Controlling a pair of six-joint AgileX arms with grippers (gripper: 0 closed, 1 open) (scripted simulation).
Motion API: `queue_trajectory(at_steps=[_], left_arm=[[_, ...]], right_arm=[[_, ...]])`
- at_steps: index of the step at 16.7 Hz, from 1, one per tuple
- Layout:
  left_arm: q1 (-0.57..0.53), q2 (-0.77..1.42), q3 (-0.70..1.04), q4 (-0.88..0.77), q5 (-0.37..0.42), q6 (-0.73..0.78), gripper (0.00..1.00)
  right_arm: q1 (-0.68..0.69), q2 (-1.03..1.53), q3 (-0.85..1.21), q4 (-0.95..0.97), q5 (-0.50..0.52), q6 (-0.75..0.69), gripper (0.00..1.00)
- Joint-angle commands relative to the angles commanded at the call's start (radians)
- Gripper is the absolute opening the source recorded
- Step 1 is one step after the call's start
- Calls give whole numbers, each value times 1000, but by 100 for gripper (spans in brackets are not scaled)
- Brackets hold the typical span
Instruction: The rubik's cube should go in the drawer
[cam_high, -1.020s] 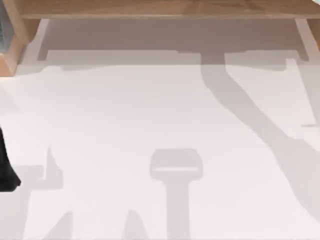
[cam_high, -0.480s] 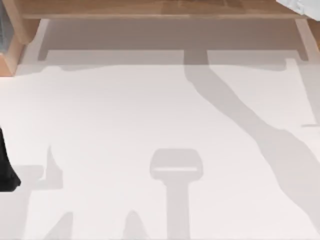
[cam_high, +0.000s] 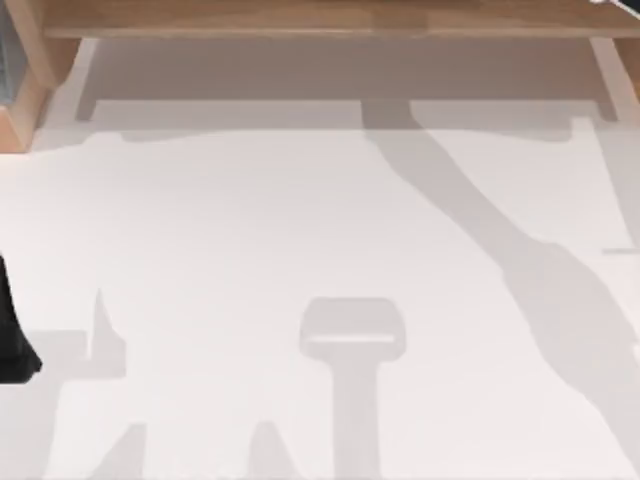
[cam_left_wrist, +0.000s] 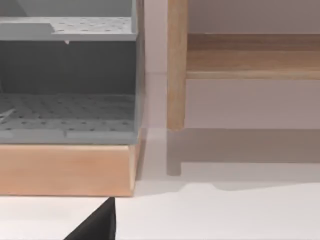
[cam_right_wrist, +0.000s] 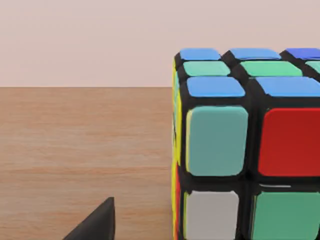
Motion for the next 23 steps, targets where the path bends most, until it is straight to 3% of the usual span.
queue_trajectory(at_steps=[4,9,22,23], left_arm=[[0,0,0,0,0,0,100],[0,0,0,0,0,0,100],[0,0,0,0,0,0,100],[0,0,0,0,0,0,100]], right_arm=[[-32,89,137,-44,-31,-1,100],[-35,100,150,-48,-34,-1,100],[-35,100,150,-48,-34,-1,2],[-35,100,150,-48,-34,-1,0]])
